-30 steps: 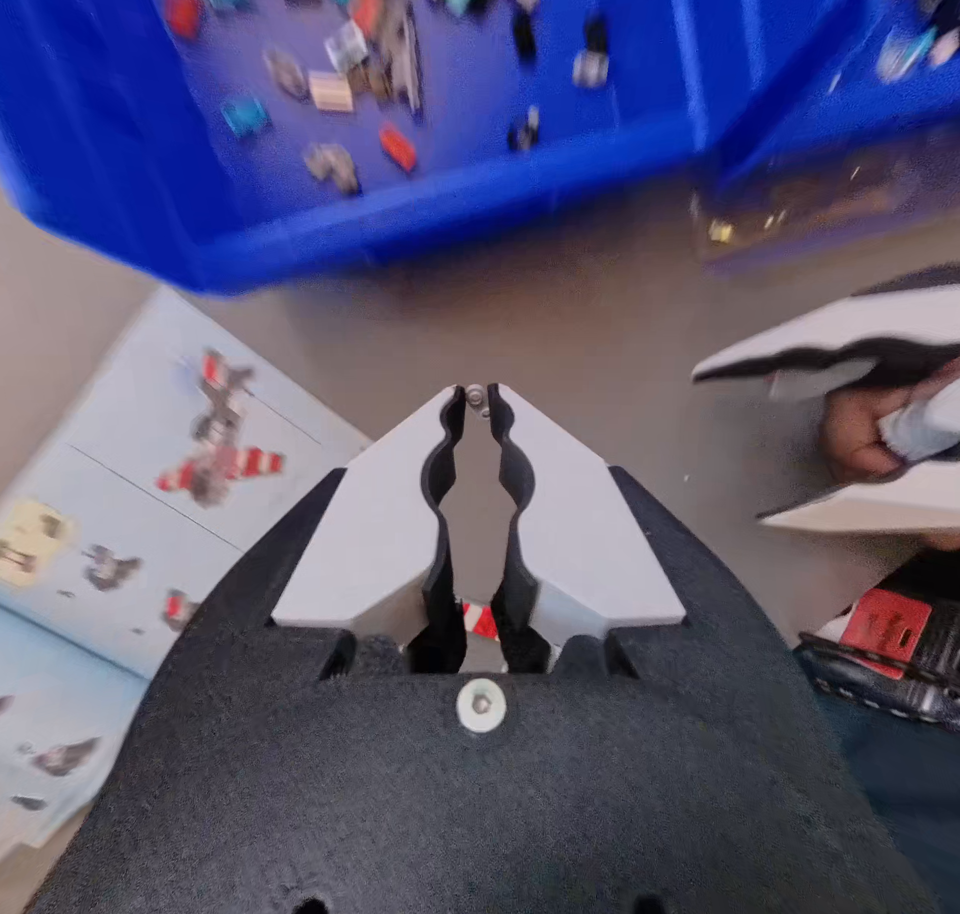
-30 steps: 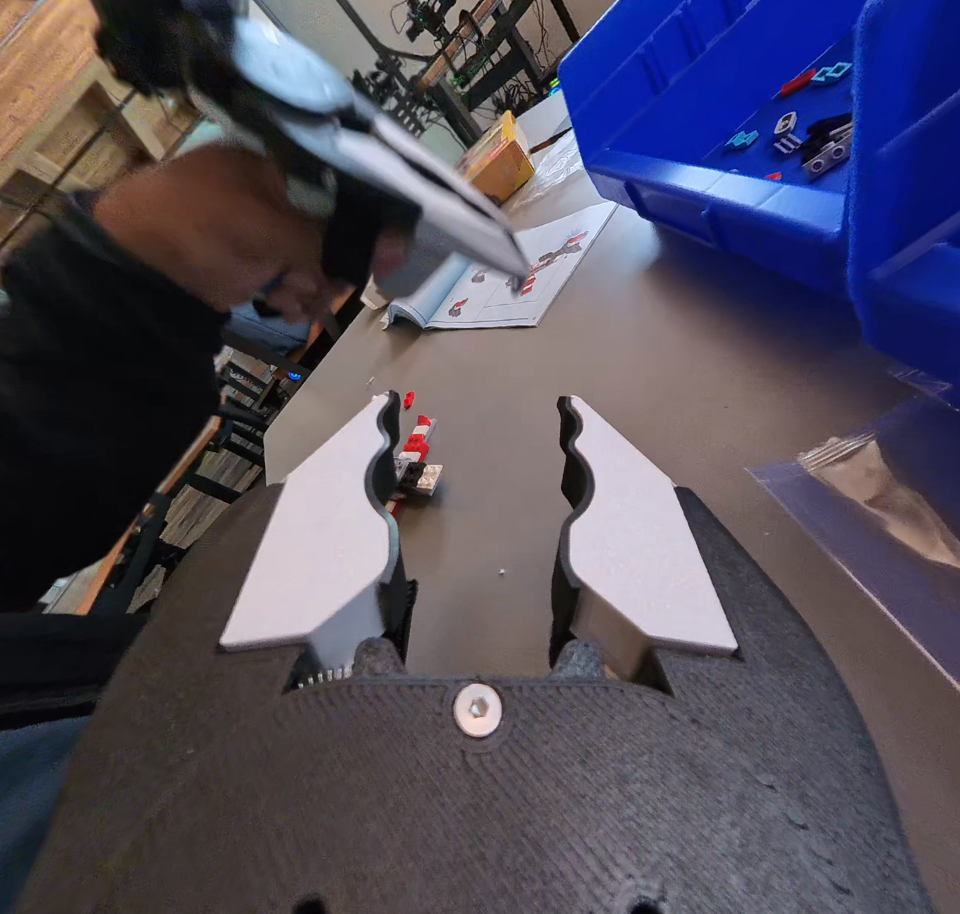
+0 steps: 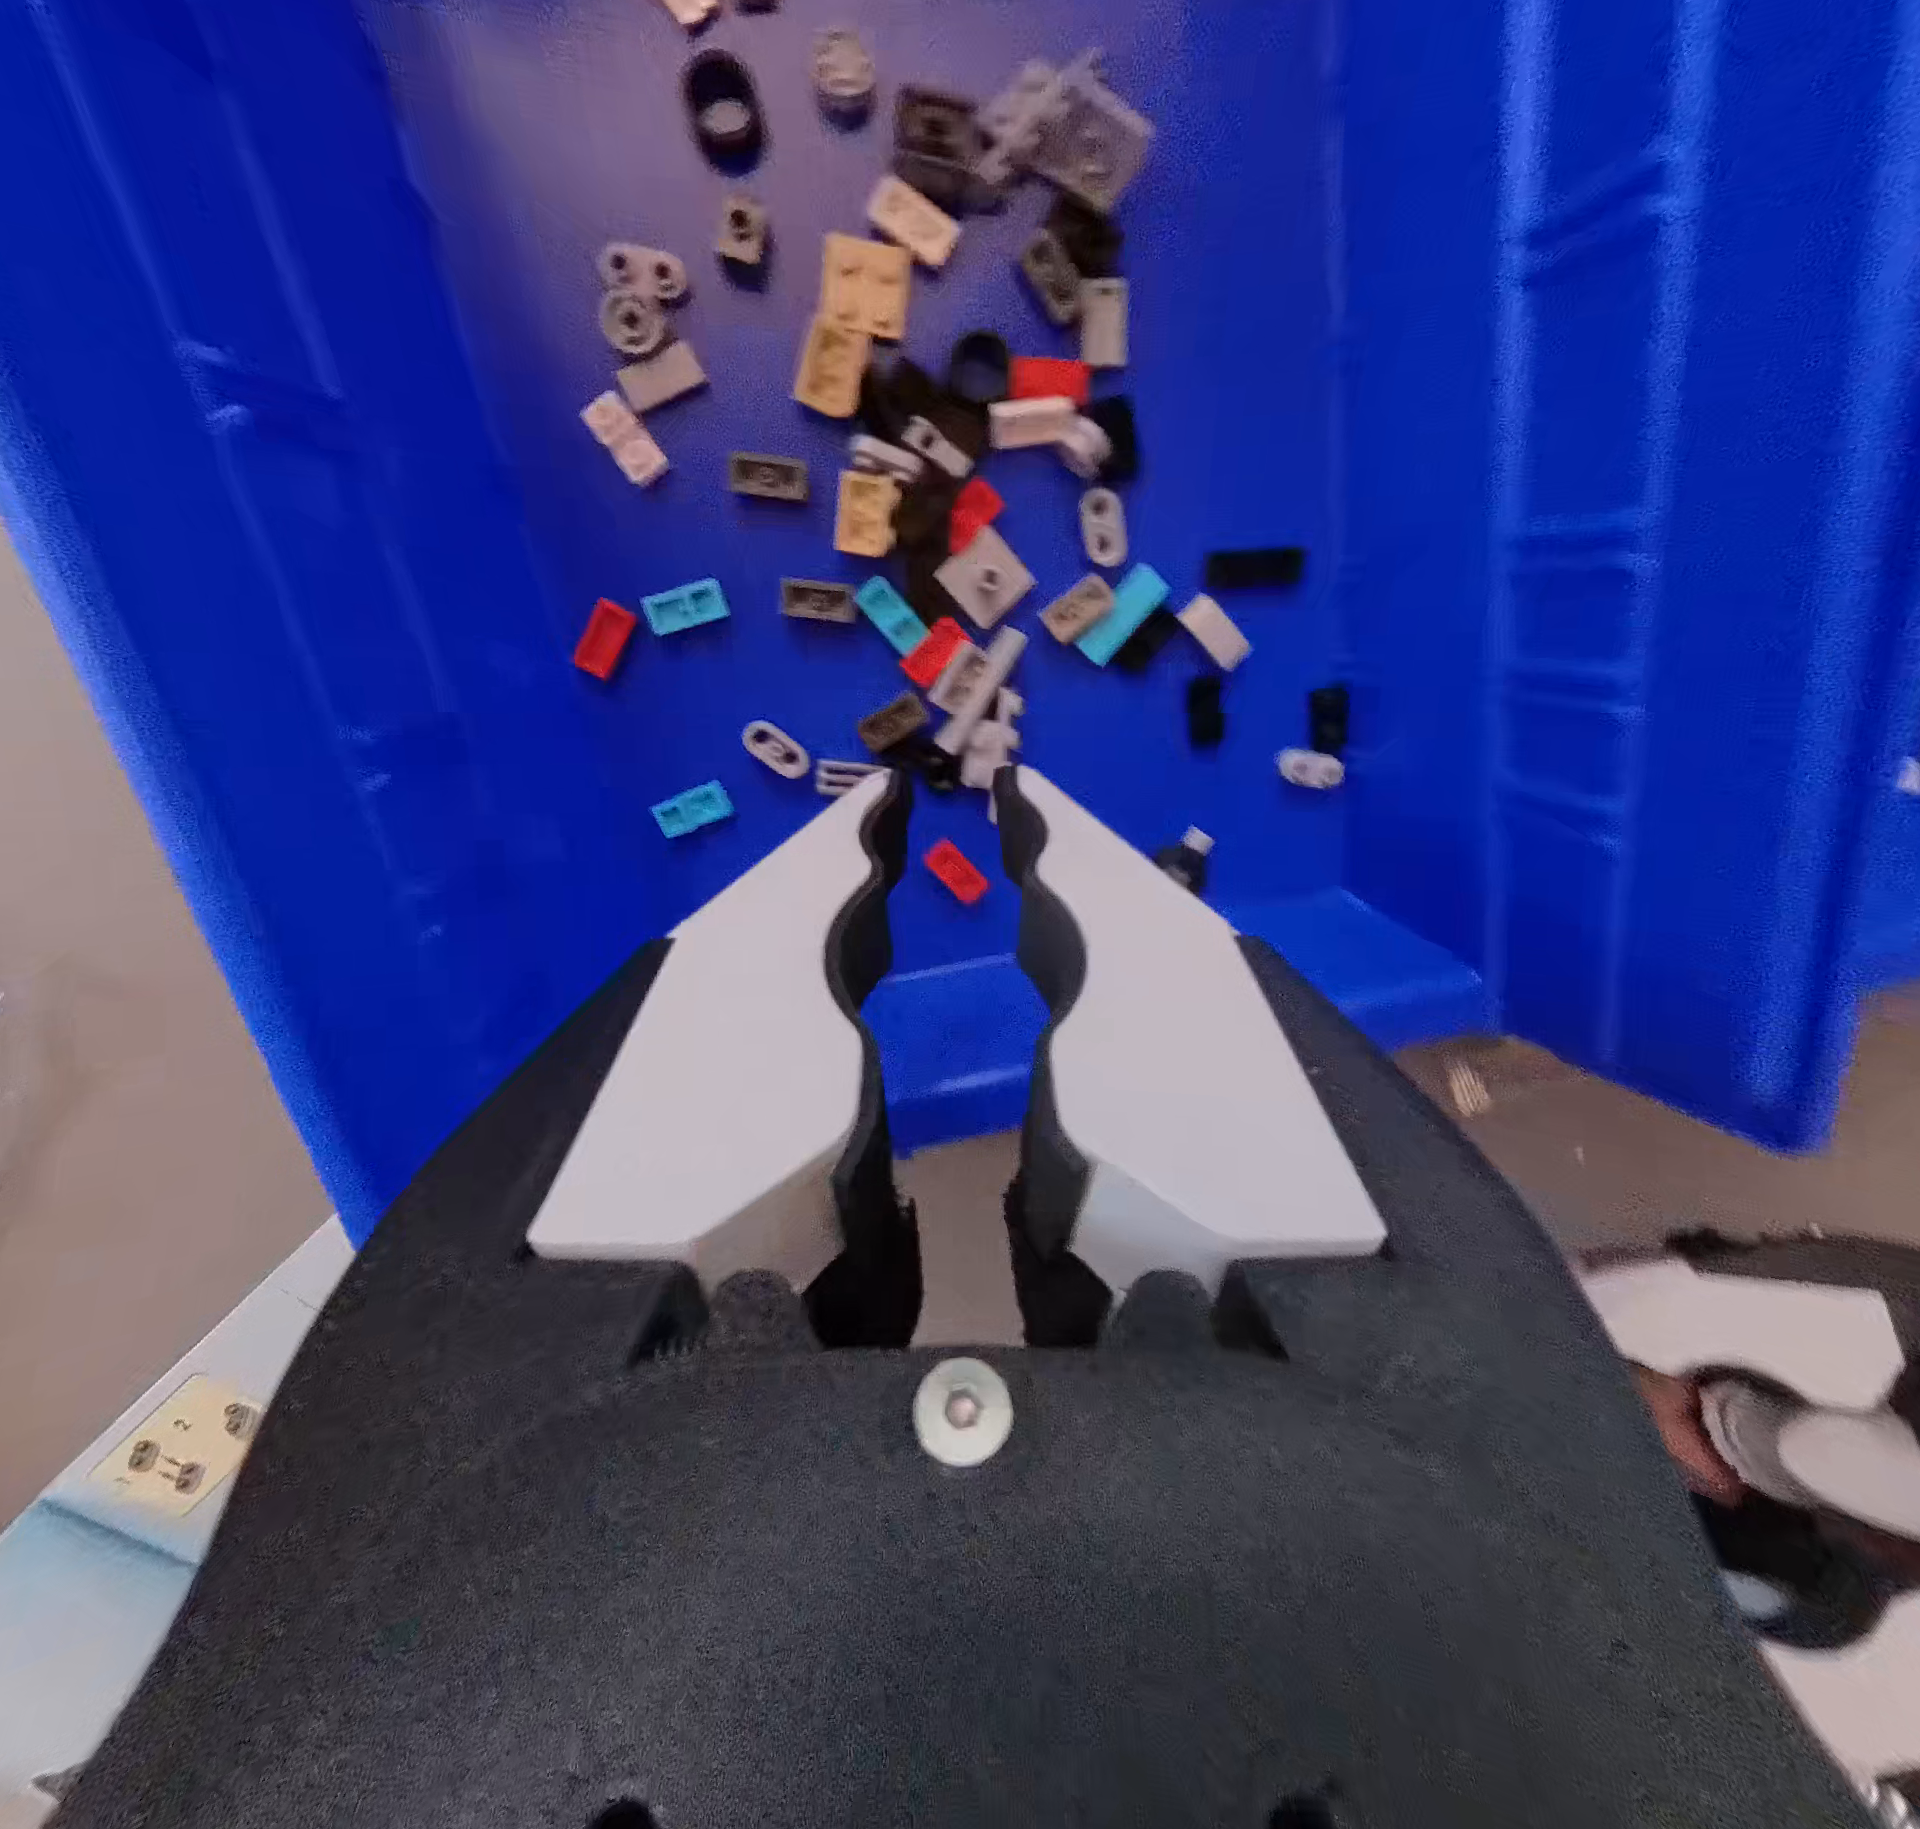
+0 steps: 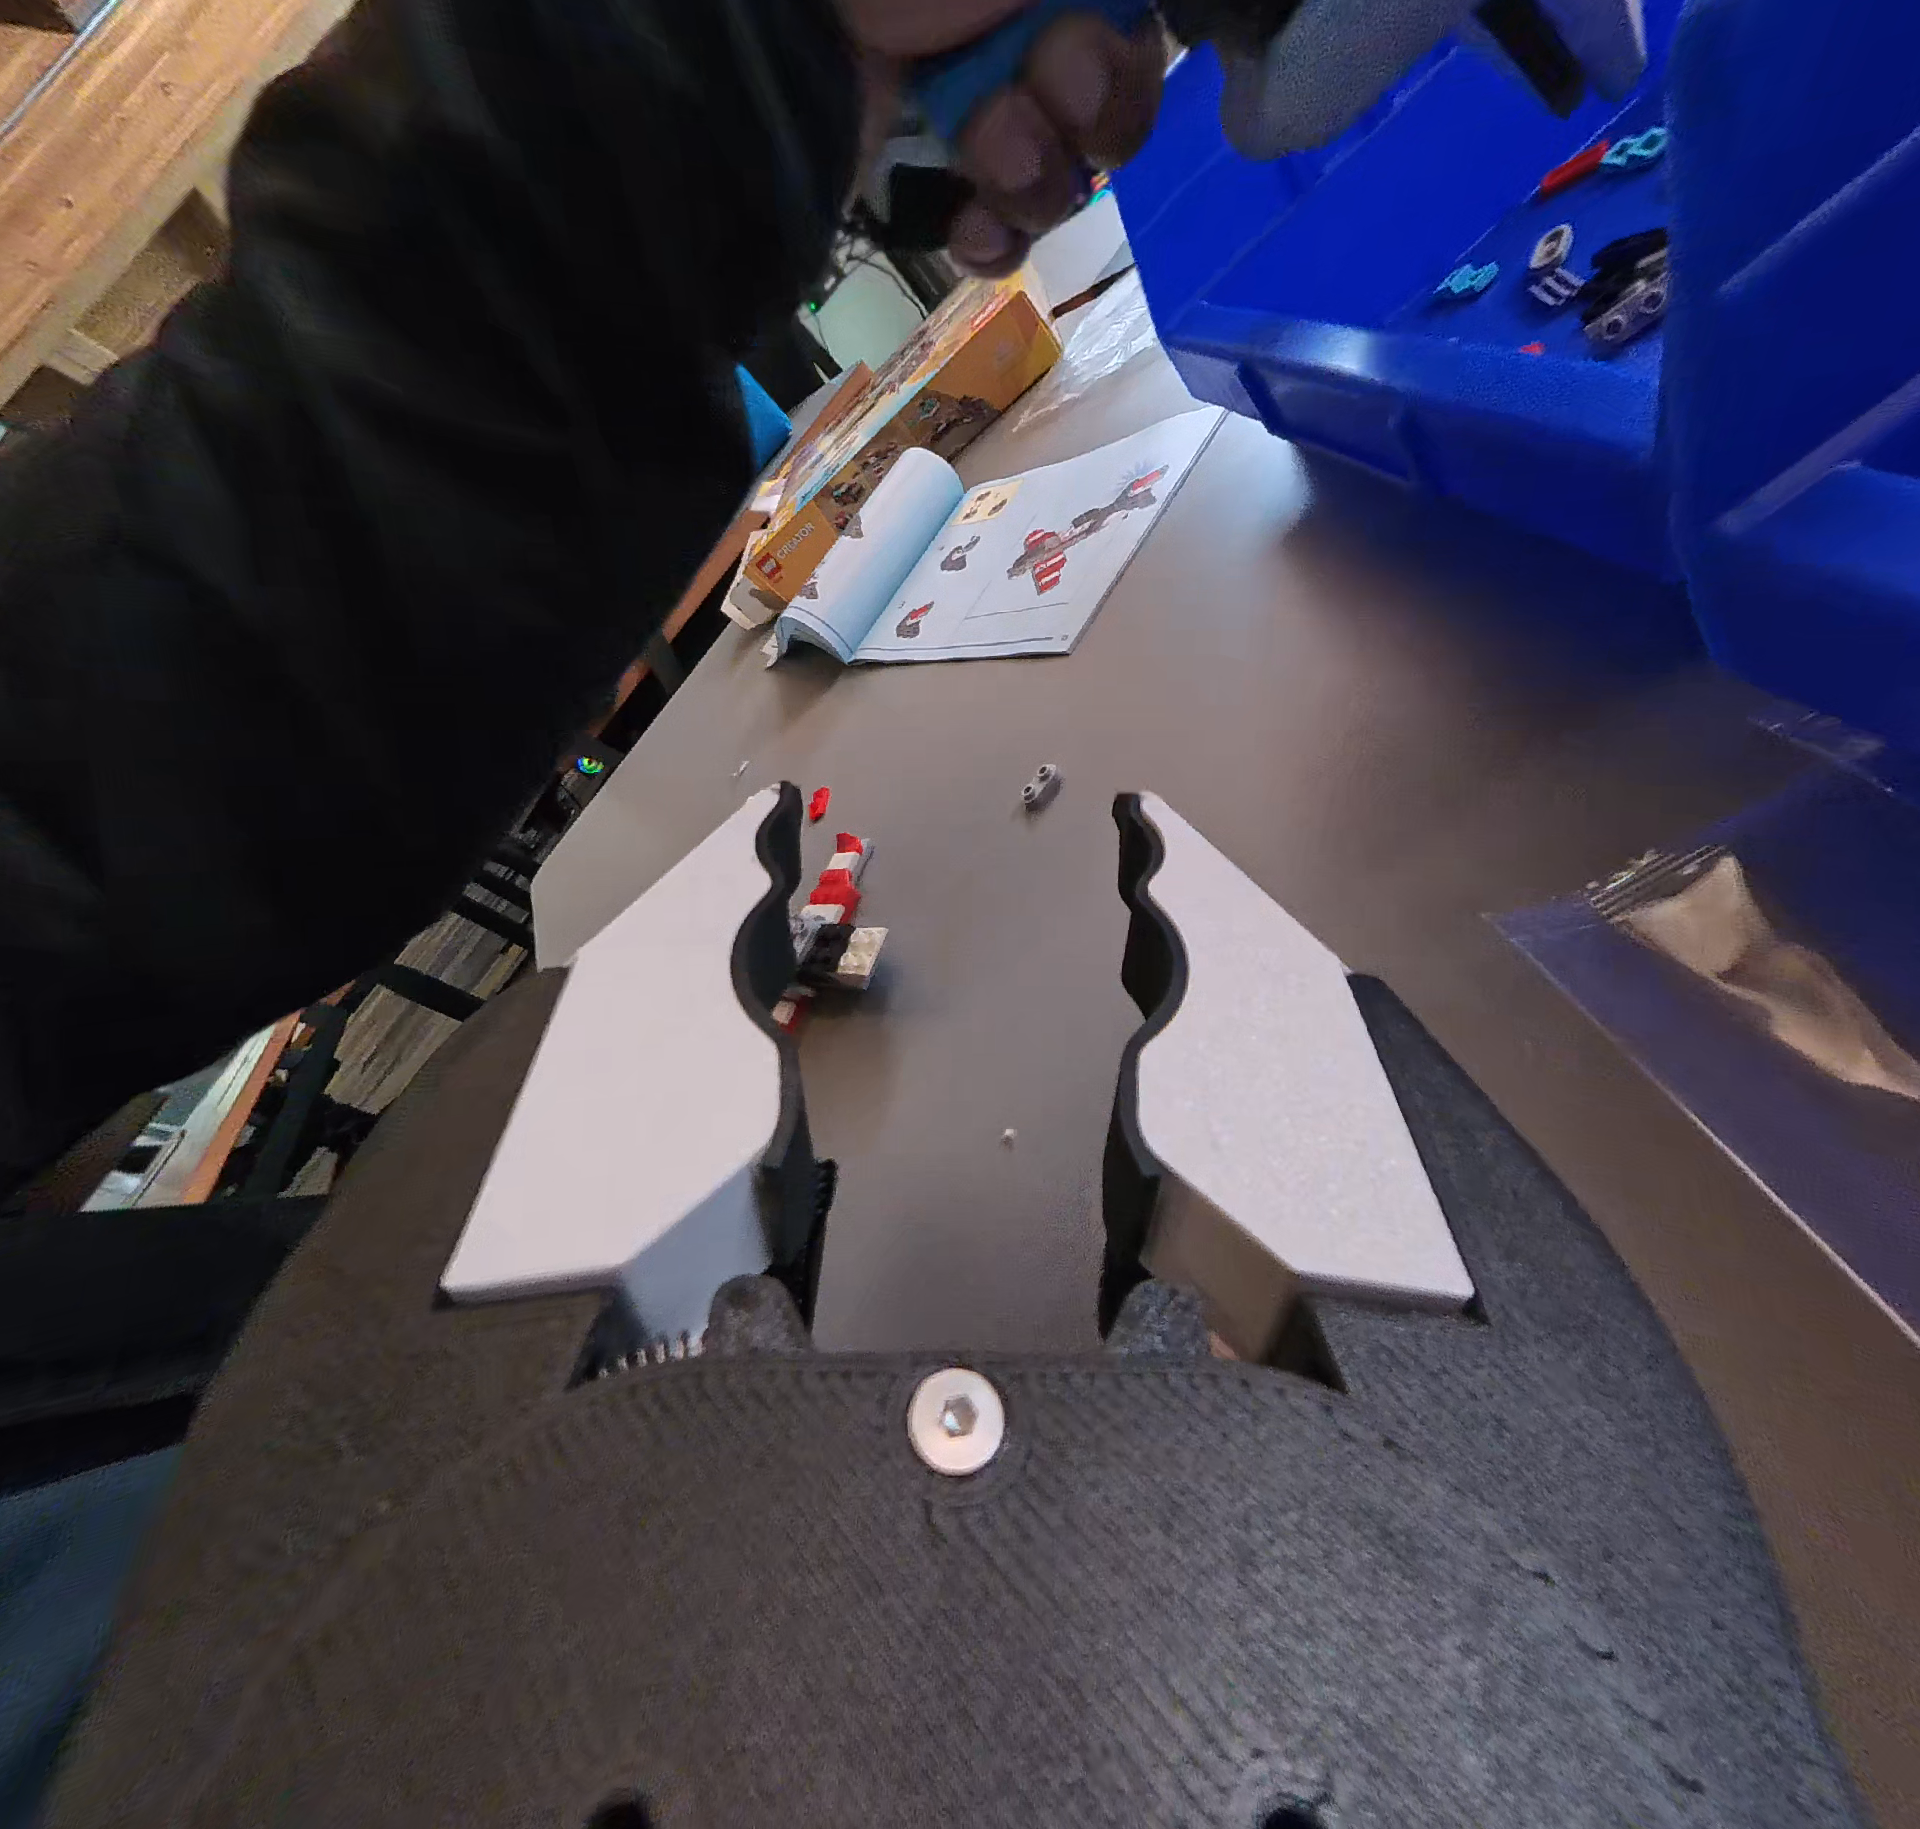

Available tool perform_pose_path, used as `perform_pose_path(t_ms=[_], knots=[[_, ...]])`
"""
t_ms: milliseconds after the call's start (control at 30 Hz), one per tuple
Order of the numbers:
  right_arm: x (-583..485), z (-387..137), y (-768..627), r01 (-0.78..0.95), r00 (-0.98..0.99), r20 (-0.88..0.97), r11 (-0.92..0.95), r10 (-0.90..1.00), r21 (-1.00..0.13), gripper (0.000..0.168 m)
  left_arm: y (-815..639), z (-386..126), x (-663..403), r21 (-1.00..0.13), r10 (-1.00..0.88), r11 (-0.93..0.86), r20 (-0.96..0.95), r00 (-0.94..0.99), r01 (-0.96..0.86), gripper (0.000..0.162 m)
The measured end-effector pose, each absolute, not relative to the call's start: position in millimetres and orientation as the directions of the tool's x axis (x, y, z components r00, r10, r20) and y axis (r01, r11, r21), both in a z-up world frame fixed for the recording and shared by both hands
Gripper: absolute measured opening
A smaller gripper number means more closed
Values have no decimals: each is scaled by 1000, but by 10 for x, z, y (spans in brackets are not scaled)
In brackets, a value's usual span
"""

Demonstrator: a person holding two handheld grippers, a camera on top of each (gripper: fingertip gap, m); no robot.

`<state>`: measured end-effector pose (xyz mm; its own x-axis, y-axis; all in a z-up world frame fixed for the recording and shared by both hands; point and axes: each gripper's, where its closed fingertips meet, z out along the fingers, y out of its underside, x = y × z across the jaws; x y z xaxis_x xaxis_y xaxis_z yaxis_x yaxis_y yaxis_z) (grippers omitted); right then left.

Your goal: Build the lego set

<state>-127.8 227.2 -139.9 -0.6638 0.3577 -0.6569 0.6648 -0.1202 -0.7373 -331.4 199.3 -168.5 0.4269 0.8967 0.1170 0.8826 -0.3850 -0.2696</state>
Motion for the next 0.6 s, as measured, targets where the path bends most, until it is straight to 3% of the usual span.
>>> perform_pose_path(t_ms=[133,400,600], knots=[[-1269,-1395,2296,674,-659,-668,-124,344,-729,62,1814,-1855,-3453,-236,938,-315,67,339,919,11],[-1260,-1386,2288,685,-657,-683,-125,320,-717,63,1669,-2083,-3450,-195,964,-254,32,265,947,29],[-1270,-1389,2313,688,-651,-686,-129,324,-714,62,1668,-2126,-3466,-199,965,-247,36,259,948,27]])
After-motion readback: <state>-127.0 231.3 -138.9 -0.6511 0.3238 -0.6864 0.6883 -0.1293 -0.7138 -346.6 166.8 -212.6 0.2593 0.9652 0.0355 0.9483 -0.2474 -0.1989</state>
